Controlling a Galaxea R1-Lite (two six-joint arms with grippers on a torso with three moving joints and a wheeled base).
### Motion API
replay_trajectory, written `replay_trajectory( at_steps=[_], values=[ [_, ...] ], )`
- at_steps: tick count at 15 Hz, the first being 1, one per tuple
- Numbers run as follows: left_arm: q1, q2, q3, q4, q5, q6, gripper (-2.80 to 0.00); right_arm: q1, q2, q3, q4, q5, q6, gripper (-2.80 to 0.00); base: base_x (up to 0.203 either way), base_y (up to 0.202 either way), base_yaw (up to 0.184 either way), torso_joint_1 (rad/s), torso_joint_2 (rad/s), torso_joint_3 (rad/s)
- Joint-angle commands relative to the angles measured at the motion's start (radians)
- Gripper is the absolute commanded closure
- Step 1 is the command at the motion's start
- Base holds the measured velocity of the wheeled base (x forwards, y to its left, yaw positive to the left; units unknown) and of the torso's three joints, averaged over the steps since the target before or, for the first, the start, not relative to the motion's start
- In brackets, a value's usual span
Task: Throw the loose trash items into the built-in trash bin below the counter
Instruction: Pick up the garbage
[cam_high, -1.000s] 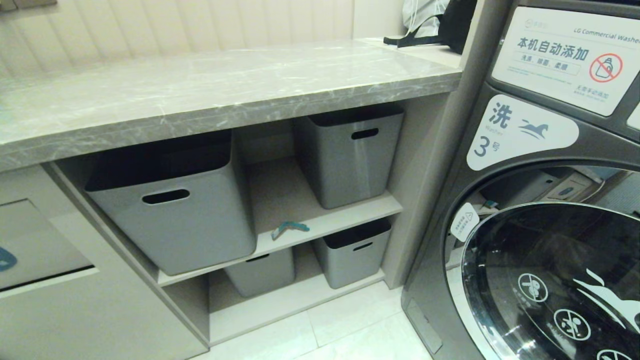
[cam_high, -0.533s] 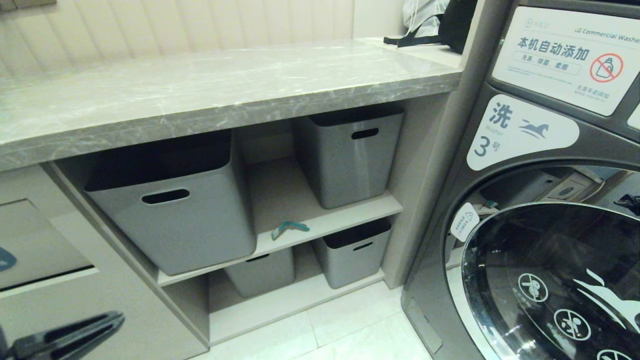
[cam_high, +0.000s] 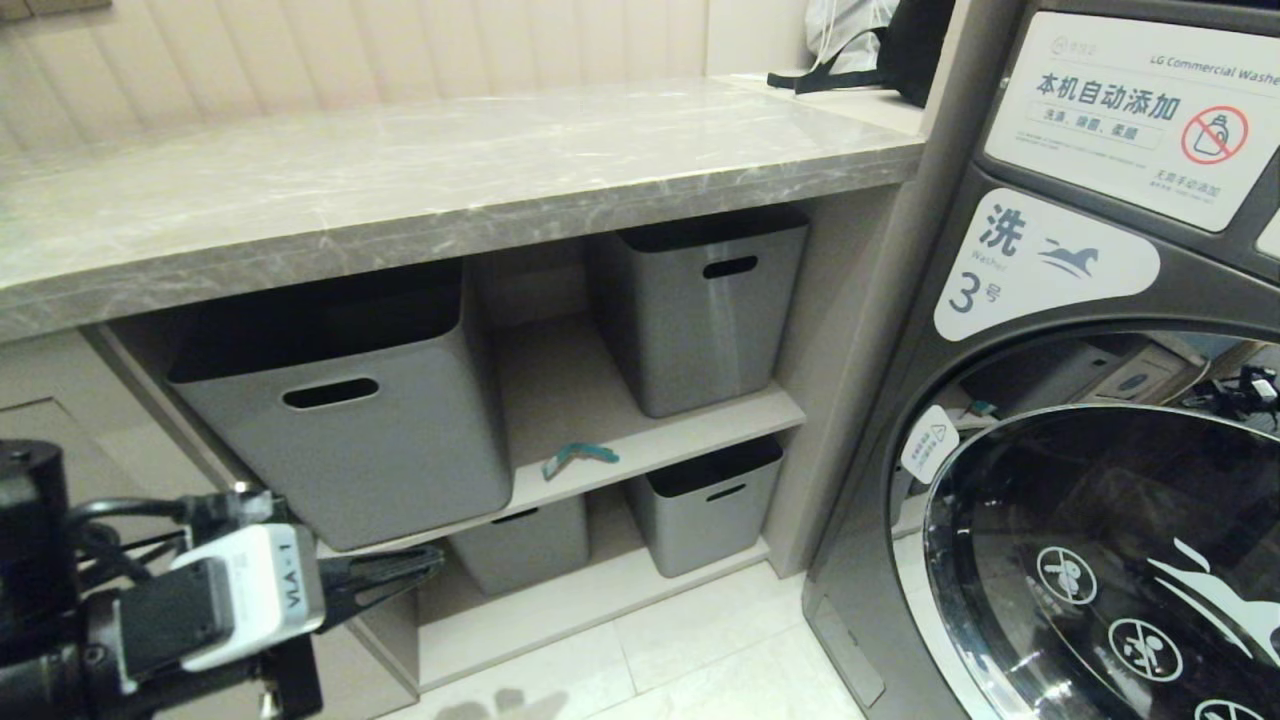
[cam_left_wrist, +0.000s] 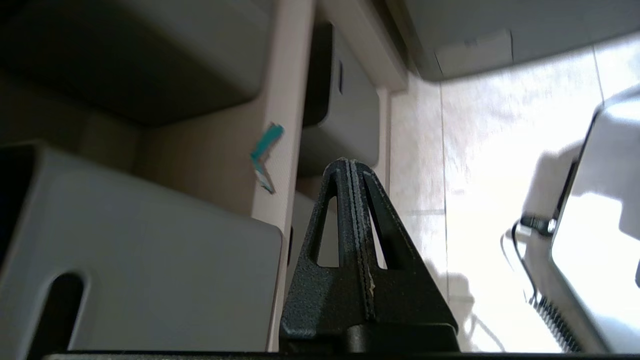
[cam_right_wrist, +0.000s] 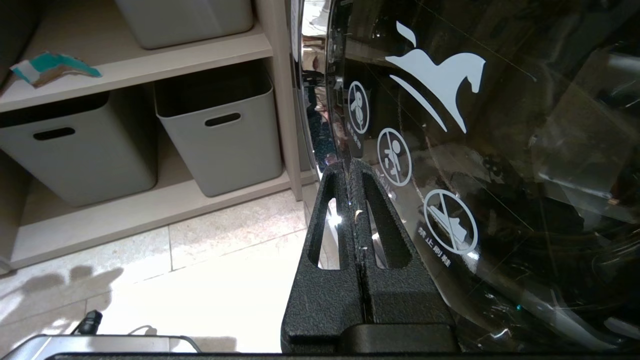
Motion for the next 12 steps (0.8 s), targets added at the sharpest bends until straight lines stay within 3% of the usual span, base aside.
replay_trajectory(
  at_steps=[1, 4, 8, 12],
  values=[
    [-0.013, 0.116, -0.018, 0.001, 0.009, 0.029, 0.00, 0.000, 0.000, 0.000, 0.001, 0.000, 0.000, 0.00, 0.000, 0.000, 0.000, 0.000, 0.00, 0.000],
    [-0.047, 0.265, -0.097, 0.003, 0.110, 0.057, 0.00, 0.000, 0.000, 0.000, 0.001, 0.000, 0.000, 0.00, 0.000, 0.000, 0.000, 0.000, 0.00, 0.000],
    [-0.159, 0.448, -0.251, -0.001, 0.398, 0.060, 0.00, 0.000, 0.000, 0.000, -0.001, 0.000, 0.000, 0.00, 0.000, 0.000, 0.000, 0.000, 0.00, 0.000],
    [-0.210, 0.569, -0.376, -0.005, 0.518, 0.060, 0.00, 0.000, 0.000, 0.000, 0.001, 0.000, 0.000, 0.00, 0.000, 0.000, 0.000, 0.000, 0.00, 0.000]
  ],
)
